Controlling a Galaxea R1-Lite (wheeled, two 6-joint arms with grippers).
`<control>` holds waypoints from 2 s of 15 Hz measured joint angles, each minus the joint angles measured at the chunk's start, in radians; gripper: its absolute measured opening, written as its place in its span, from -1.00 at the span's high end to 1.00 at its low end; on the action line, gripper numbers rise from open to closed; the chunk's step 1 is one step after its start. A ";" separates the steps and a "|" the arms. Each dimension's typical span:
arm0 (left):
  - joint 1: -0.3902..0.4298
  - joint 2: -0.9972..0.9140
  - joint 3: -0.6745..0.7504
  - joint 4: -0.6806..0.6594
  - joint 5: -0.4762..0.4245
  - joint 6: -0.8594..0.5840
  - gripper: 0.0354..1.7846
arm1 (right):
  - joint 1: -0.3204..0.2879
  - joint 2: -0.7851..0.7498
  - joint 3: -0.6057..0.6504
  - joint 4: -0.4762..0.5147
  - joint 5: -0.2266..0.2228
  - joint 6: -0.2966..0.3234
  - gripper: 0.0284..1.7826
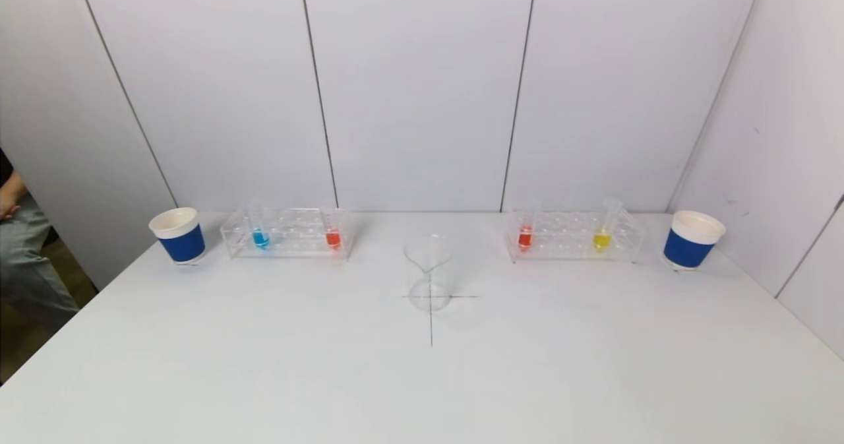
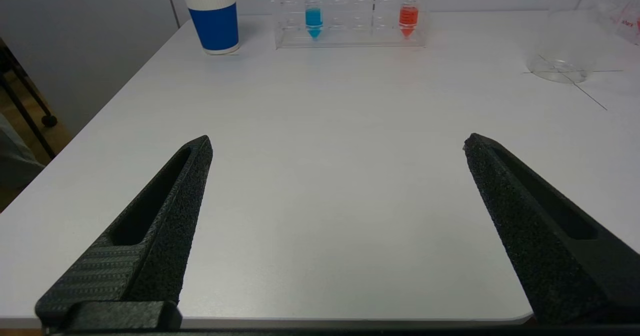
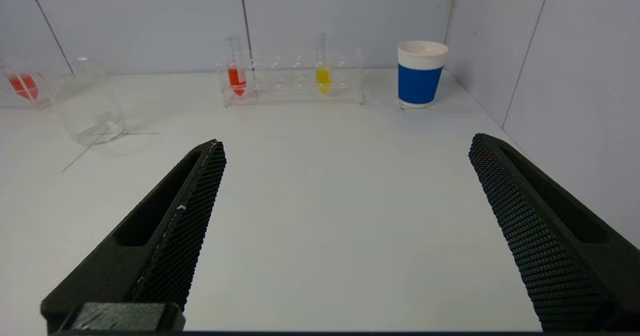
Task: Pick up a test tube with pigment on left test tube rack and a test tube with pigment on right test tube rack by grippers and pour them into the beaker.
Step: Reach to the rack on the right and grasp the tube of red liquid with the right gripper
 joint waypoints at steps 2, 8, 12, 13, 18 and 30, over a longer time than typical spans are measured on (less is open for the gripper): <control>0.000 0.000 0.000 0.000 0.000 0.000 -0.98 | 0.001 0.000 -0.053 0.049 0.006 -0.001 -0.99; 0.000 0.000 0.000 0.000 0.000 0.000 -0.98 | 0.003 0.073 -0.205 0.075 0.027 -0.004 -0.99; 0.000 0.000 0.000 0.000 0.000 0.000 -0.98 | 0.020 0.179 -0.284 0.065 0.047 -0.003 -0.99; 0.000 0.000 0.000 0.000 0.000 0.000 -0.98 | 0.031 0.209 -0.298 0.060 0.050 -0.002 -0.99; 0.000 0.000 0.000 0.000 0.000 0.000 -0.98 | 0.088 0.403 -0.345 -0.061 0.063 -0.001 -0.99; 0.000 0.000 0.000 0.000 0.000 0.000 -0.98 | 0.097 0.873 -0.430 -0.328 0.126 -0.002 -0.99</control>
